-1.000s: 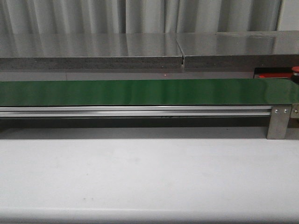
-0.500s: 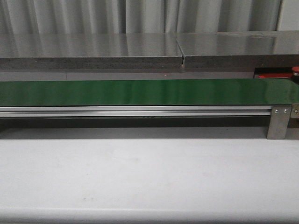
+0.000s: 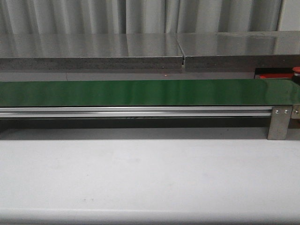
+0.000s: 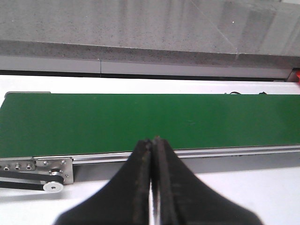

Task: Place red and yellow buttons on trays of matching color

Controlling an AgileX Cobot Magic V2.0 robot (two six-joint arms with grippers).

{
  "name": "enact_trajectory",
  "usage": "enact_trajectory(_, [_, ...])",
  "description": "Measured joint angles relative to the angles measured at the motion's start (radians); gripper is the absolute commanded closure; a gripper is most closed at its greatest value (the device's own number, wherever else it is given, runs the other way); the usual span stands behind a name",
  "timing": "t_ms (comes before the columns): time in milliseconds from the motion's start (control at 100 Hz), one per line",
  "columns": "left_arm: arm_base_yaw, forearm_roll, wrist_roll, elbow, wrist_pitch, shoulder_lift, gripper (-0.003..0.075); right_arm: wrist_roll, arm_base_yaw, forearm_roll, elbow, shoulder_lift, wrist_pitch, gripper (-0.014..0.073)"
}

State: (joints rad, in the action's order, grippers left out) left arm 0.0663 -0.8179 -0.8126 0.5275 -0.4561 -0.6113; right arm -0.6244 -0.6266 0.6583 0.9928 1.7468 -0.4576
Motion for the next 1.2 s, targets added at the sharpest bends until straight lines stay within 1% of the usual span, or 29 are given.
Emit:
enact_trajectory(50, [0.000, 0.000, 0.000, 0.000, 0.000, 0.000, 0.0739, 0.000, 0.000, 0.000, 0.000, 0.000, -0.009, 0.0086])
enact_trajectory(100, [0.000, 0.000, 0.000, 0.000, 0.000, 0.000, 0.0739, 0.000, 0.000, 0.000, 0.000, 0.002, -0.016, 0.0030])
enact_trajectory(180, [0.000, 0.000, 0.000, 0.000, 0.000, 0.000, 0.0739, 0.000, 0.000, 0.000, 0.000, 0.002, -0.027, -0.0004])
enact_trajectory(320, [0.000, 0.000, 0.000, 0.000, 0.000, 0.000, 0.0739, 0.002, 0.000, 0.000, 0.000, -0.033, -0.037, -0.0003])
enact_trajectory(490, [0.000, 0.000, 0.000, 0.000, 0.000, 0.000, 0.0739, 0.002, 0.022, 0.000, 0.000, -0.151, -0.032, -0.0003])
enact_trajectory(590, [0.000, 0.000, 0.000, 0.000, 0.000, 0.000, 0.0739, -0.016, 0.080, 0.000, 0.000, -0.237, -0.018, -0.0003])
enact_trajectory(860, [0.000, 0.000, 0.000, 0.000, 0.000, 0.000, 0.0739, -0.038, 0.294, 0.000, -0.006, -0.474, -0.014, -0.0003])
enact_trajectory(990, [0.000, 0.000, 0.000, 0.000, 0.000, 0.000, 0.0739, -0.042, 0.387, -0.002, -0.052, -0.613, -0.014, -0.0003])
enact_trajectory(1070, [0.000, 0.000, 0.000, 0.000, 0.000, 0.000, 0.0739, -0.044, 0.426, -0.004, -0.099, -0.697, -0.014, 0.0001])
enact_trajectory(1140, [0.000, 0.000, 0.000, 0.000, 0.000, 0.000, 0.0739, -0.044, 0.448, -0.004, -0.149, -0.775, -0.016, 0.0034])
enact_trajectory(1200, [0.000, 0.000, 0.000, 0.000, 0.000, 0.000, 0.0739, -0.044, 0.465, -0.006, -0.197, -0.848, -0.016, 0.0098])
